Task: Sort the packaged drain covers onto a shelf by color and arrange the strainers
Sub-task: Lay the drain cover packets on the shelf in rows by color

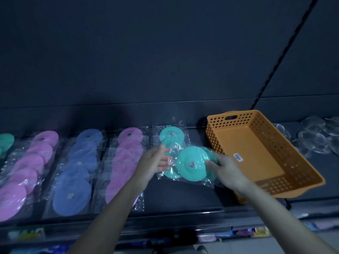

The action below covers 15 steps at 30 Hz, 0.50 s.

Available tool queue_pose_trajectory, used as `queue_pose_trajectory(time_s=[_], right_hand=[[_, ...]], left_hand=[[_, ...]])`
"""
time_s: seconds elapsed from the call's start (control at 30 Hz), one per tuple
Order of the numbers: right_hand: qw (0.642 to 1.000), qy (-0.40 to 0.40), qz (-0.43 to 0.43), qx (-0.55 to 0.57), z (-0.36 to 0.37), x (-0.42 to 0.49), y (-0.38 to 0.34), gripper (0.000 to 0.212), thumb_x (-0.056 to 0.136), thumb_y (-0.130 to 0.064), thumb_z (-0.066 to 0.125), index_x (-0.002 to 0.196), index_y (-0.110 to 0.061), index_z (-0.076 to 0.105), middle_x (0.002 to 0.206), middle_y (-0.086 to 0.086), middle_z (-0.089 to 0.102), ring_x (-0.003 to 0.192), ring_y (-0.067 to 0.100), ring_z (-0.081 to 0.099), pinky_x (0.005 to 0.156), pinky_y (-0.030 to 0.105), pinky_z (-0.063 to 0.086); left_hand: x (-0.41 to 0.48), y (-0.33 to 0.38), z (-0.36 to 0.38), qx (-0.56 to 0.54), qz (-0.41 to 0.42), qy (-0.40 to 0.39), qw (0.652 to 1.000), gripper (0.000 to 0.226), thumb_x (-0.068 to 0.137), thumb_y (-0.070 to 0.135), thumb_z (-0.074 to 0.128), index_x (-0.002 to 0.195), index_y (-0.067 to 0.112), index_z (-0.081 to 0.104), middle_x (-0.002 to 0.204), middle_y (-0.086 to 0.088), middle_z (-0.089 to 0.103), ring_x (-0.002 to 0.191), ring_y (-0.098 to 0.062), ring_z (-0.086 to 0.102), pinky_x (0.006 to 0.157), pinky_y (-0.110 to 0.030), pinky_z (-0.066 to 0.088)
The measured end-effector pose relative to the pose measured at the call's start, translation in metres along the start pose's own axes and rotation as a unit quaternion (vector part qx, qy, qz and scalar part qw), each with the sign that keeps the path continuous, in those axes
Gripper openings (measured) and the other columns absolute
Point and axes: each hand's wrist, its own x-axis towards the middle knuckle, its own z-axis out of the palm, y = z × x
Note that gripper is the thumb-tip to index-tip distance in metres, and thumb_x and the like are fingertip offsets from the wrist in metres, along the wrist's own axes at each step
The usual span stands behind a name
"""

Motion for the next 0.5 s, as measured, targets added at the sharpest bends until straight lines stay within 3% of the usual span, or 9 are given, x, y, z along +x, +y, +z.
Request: queue_pose_trajectory(time_s=[0.07, 0.13, 0.2, 0.27, 0.3, 0.37, 0.43, 0.5], right_hand=[[0.999, -0.02, 0.006, 0.032, 0.004, -0.001, 0.004, 0.017, 0.095, -0.01, 0.052, 0.106, -0.015, 0.063, 0.069, -0.005, 0.064, 0.044, -0.004, 0.054, 0.041, 0.01, 0.038], [0.999, -0.013, 0.007, 0.05, 0.01, -0.002, 0.008, 0.015, 0.095, -0.014, 0.052, 0.103, -0.015, 0.065, 0.068, -0.004, 0.066, 0.047, -0.003, 0.056, 0.042, 0.011, 0.039], [0.998, 0.046, -0.012, 0.031, 0.014, 0.001, 0.015, 0.021, 0.096, -0.019, 0.05, 0.093, -0.006, 0.066, 0.065, 0.006, 0.066, 0.049, 0.004, 0.054, 0.045, 0.019, 0.04], [0.994, 0.104, -0.034, -0.005, 0.016, 0.004, 0.021, 0.032, 0.097, -0.024, 0.048, 0.088, 0.003, 0.062, 0.077, 0.023, 0.063, 0.059, 0.013, 0.051, 0.053, 0.03, 0.039], [0.992, 0.122, -0.04, -0.005, 0.016, 0.004, 0.022, 0.032, 0.097, -0.024, 0.047, 0.087, 0.003, 0.061, 0.079, 0.023, 0.063, 0.063, 0.014, 0.051, 0.056, 0.033, 0.041], [0.987, 0.149, -0.058, 0.012, 0.017, 0.003, 0.023, 0.025, 0.097, -0.019, 0.047, 0.083, -0.007, 0.063, 0.075, 0.006, 0.064, 0.065, 0.01, 0.054, 0.06, 0.032, 0.046], [0.979, 0.18, -0.1, 0.008, 0.019, 0.0, 0.02, 0.02, 0.097, -0.013, 0.045, 0.092, -0.021, 0.063, 0.081, -0.012, 0.064, 0.073, 0.001, 0.058, 0.067, 0.02, 0.047], [0.967, 0.193, -0.166, -0.002, 0.021, -0.004, 0.018, 0.027, 0.097, -0.007, 0.045, 0.104, -0.026, 0.062, 0.091, -0.018, 0.064, 0.084, -0.002, 0.059, 0.074, 0.01, 0.044]], left_hand=[[-0.005, -0.006, -0.003, 0.104, 0.014, -0.029, 0.994, 0.006, 0.09, 0.022, 0.062, 0.092, 0.016, 0.063, 0.092, -0.004, 0.071, 0.077, -0.012, 0.068, 0.062, -0.021, 0.053], [-0.008, -0.012, -0.006, 0.148, 0.02, -0.019, 0.989, 0.006, 0.087, 0.01, 0.064, 0.084, 0.013, 0.06, 0.081, 0.0, 0.07, 0.069, -0.01, 0.065, 0.056, -0.018, 0.048], [-0.009, -0.017, -0.009, 0.17, 0.013, 0.016, 0.985, 0.011, 0.087, 0.006, 0.061, 0.079, 0.012, 0.057, 0.075, -0.003, 0.069, 0.066, -0.014, 0.064, 0.057, -0.02, 0.049], [-0.008, -0.02, -0.015, 0.226, 0.007, 0.035, 0.974, 0.013, 0.087, 0.006, 0.061, 0.078, 0.014, 0.057, 0.076, -0.006, 0.07, 0.067, -0.016, 0.066, 0.062, -0.025, 0.053], [-0.007, -0.023, -0.018, 0.25, 0.001, 0.037, 0.968, 0.012, 0.087, 0.005, 0.061, 0.079, 0.014, 0.058, 0.077, -0.006, 0.07, 0.067, -0.015, 0.067, 0.063, -0.027, 0.055], [-0.007, -0.027, -0.02, 0.278, -0.011, 0.044, 0.96, 0.016, 0.086, 0.001, 0.06, 0.077, 0.014, 0.057, 0.077, -0.007, 0.068, 0.064, -0.014, 0.066, 0.064, -0.031, 0.058], [-0.006, -0.028, -0.019, 0.285, -0.009, 0.061, 0.957, 0.024, 0.084, -0.003, 0.059, 0.071, 0.016, 0.054, 0.075, -0.008, 0.066, 0.061, -0.015, 0.065, 0.065, -0.037, 0.058], [-0.006, -0.028, -0.015, 0.289, -0.003, 0.075, 0.954, 0.028, 0.085, -0.005, 0.057, 0.069, 0.017, 0.053, 0.072, -0.006, 0.063, 0.061, -0.017, 0.064, 0.064, -0.038, 0.058]])
